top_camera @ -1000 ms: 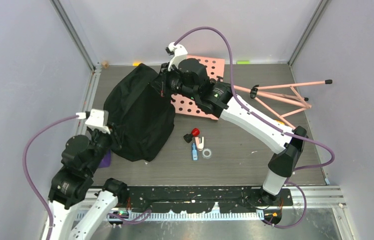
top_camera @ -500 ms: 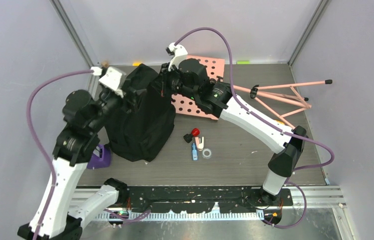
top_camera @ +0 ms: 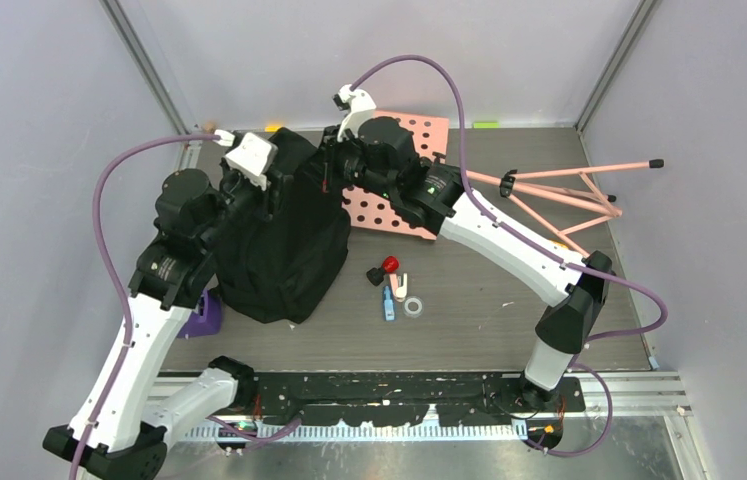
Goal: Pack the student bag
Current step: Zip the student bag at the center of the board.
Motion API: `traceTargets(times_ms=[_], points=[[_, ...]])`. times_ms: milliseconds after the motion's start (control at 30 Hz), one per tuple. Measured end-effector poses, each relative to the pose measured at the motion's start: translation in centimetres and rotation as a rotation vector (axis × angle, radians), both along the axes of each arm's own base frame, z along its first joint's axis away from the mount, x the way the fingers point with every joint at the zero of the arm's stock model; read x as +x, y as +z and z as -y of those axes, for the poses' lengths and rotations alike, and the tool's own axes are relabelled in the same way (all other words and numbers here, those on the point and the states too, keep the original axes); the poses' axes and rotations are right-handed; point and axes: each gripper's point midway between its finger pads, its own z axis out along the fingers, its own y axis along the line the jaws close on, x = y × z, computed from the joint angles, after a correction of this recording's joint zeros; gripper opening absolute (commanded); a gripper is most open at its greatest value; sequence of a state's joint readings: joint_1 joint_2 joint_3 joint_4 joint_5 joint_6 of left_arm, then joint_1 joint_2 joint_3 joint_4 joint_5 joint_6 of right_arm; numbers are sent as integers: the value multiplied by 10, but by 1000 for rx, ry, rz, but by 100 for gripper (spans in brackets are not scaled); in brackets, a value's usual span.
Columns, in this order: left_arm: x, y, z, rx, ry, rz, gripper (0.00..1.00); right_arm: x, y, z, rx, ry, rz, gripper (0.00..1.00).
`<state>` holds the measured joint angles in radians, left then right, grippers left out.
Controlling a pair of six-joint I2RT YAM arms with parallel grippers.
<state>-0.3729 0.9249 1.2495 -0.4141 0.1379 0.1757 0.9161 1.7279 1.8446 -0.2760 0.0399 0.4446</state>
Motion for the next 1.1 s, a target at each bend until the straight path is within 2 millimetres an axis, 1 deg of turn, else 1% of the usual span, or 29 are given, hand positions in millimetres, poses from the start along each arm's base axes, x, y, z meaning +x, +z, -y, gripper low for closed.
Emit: traceTargets(times_ms=[100,233,300,467,700,1100], points=[[-3,-4,-3,14,6,7,27,2,-1,0,2,-3,-1,0],[-4,-7,-7,21,21,5,8,4,-5,2,-5,-9,-7,0],[-3,-7,-9,22,33,5,0,5,-6,3,-8,-14,-7,0],[-8,-4,-16,17,65,15,0,13,-10,10,-16,-38,-11,0],[-10,-4,-17,10,69,10,0,34,-26,29,-44,-82,-48,0],[-13,-4,-16,6,66,-7,0,35,-33,35,-30,-39,-97,0]])
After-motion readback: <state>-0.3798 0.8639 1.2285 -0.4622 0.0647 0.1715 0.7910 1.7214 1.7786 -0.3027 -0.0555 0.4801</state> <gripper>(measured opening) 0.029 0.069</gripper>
